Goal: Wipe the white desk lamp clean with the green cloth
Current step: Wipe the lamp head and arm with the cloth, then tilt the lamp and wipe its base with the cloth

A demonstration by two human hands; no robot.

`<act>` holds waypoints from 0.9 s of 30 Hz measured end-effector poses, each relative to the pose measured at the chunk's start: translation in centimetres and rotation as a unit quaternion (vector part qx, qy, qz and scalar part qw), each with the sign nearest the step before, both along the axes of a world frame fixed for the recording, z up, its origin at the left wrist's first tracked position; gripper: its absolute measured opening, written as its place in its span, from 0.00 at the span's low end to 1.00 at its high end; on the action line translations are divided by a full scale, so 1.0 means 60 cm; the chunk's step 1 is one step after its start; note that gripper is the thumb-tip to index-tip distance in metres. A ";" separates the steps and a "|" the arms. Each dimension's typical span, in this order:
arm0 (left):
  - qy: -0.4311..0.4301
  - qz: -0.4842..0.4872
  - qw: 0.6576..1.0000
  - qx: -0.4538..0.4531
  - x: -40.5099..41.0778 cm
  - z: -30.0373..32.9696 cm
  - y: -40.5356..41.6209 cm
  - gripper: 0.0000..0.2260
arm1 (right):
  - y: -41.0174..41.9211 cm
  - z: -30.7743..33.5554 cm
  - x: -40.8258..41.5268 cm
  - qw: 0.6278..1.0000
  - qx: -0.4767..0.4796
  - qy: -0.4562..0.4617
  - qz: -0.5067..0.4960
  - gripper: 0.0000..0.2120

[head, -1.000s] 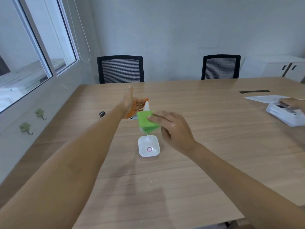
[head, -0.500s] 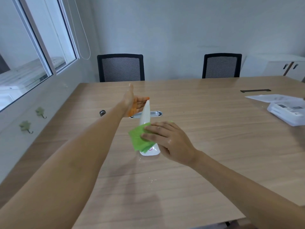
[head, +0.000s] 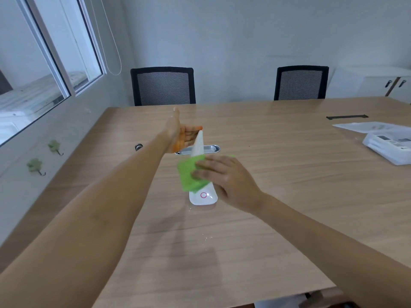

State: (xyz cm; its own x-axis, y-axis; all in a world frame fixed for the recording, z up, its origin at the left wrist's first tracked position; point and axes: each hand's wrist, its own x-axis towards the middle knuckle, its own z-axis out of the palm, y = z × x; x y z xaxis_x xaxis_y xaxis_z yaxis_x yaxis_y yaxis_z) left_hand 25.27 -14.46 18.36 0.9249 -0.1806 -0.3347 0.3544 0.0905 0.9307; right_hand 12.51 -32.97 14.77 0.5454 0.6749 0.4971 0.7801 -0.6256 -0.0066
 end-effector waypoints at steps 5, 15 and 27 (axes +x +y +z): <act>-0.002 -0.001 1.000 0.004 0.002 0.001 0.003 0.45 | -0.034 -0.024 -0.031 0.997 0.028 -0.062 0.030 0.21; -0.002 -0.001 1.000 -0.004 -0.007 0.002 -0.003 0.44 | 0.009 0.023 0.039 0.994 0.099 0.031 -0.036 0.24; -0.018 0.018 0.996 0.089 0.004 -0.069 0.035 0.39 | -0.064 -0.147 -0.004 0.998 0.056 0.014 -0.040 0.20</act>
State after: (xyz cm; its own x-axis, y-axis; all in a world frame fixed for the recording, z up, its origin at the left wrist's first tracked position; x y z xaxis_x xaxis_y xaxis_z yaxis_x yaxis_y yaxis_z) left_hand 25.49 -12.38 14.21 0.9413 -0.0888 -0.3256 0.3207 -0.0649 0.9449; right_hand 12.28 -36.80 5.95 0.6098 0.5692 0.5515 0.7261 -0.6801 -0.1011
